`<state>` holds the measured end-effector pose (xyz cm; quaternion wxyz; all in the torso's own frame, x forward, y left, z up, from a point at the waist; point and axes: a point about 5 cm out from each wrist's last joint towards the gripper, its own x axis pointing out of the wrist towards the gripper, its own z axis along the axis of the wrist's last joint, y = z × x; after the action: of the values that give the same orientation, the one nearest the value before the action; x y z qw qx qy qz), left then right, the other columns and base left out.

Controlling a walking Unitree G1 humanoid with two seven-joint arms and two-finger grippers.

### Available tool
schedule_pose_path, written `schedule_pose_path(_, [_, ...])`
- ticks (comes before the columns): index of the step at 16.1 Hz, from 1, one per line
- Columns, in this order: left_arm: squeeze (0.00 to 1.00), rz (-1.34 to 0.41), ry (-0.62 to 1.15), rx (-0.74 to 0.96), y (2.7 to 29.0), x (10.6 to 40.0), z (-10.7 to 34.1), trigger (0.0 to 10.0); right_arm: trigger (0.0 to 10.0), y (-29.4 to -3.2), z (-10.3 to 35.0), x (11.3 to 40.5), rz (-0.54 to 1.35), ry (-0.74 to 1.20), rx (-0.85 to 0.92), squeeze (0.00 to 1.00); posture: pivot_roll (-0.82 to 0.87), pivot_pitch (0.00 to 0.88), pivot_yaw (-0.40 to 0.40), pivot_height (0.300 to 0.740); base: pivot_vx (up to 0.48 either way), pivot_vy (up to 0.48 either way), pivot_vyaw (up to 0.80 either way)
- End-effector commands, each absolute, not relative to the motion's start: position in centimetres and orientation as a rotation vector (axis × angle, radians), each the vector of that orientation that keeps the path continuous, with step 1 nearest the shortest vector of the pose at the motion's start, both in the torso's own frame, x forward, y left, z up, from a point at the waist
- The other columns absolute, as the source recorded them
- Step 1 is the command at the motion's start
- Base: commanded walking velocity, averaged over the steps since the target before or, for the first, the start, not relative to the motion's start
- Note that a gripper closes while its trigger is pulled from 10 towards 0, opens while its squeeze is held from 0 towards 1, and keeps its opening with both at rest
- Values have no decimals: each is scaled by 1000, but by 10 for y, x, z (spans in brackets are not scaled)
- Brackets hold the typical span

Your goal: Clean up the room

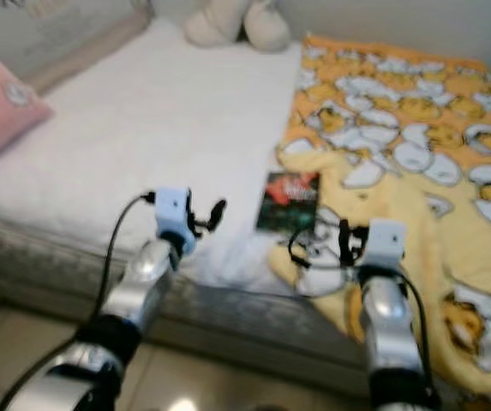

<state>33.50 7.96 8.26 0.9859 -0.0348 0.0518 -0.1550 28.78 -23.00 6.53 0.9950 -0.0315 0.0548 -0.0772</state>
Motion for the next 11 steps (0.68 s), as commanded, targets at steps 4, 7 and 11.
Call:
schedule_pose_path(4, [0,-361,43,-68,80,339,94,10000,10000,-222,64,289,-152,106,-59,0,-161,0,24,740,61,0,-378])
schedule_pose_path(7, [0,-367,30,-64,80,339,96,10000,10000,-218,64,289,-138,93,-67,0,-158,0,30,740,415,170,-158])
schedule_pose_path(11, [0,-381,25,-61,80,341,98,10000,10000,-218,65,292,-135,88,-62,0,-160,0,41,740,431,0,0])
